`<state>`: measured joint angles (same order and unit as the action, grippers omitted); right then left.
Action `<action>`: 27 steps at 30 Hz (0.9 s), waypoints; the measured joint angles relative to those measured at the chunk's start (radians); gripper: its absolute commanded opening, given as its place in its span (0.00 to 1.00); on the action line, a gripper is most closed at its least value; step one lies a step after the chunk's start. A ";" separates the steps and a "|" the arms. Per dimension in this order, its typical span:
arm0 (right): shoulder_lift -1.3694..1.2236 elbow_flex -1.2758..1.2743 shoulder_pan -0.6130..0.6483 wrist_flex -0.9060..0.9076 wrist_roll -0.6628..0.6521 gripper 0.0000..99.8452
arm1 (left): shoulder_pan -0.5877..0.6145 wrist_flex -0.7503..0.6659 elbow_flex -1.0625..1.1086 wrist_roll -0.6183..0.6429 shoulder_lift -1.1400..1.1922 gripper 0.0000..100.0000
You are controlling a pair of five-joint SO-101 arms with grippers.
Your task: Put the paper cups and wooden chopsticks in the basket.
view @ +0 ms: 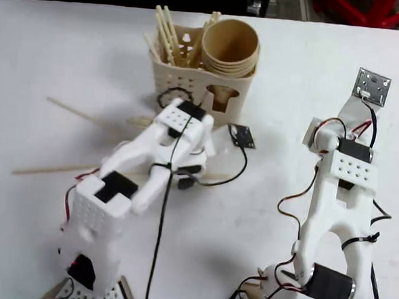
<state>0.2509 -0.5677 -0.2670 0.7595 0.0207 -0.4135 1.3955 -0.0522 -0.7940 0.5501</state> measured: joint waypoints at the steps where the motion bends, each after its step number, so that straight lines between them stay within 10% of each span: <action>1: 0.000 0.000 0.000 0.000 0.000 0.02 | 0.000 0.000 0.000 0.000 0.000 0.03; 27: 0.000 0.000 0.000 0.000 0.000 0.02 | 0.000 0.068 0.233 0.026 -0.485 0.02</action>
<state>0.2509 -0.5677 -0.2670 0.7595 0.0207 -0.4135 1.4630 0.1811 -0.7679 0.0652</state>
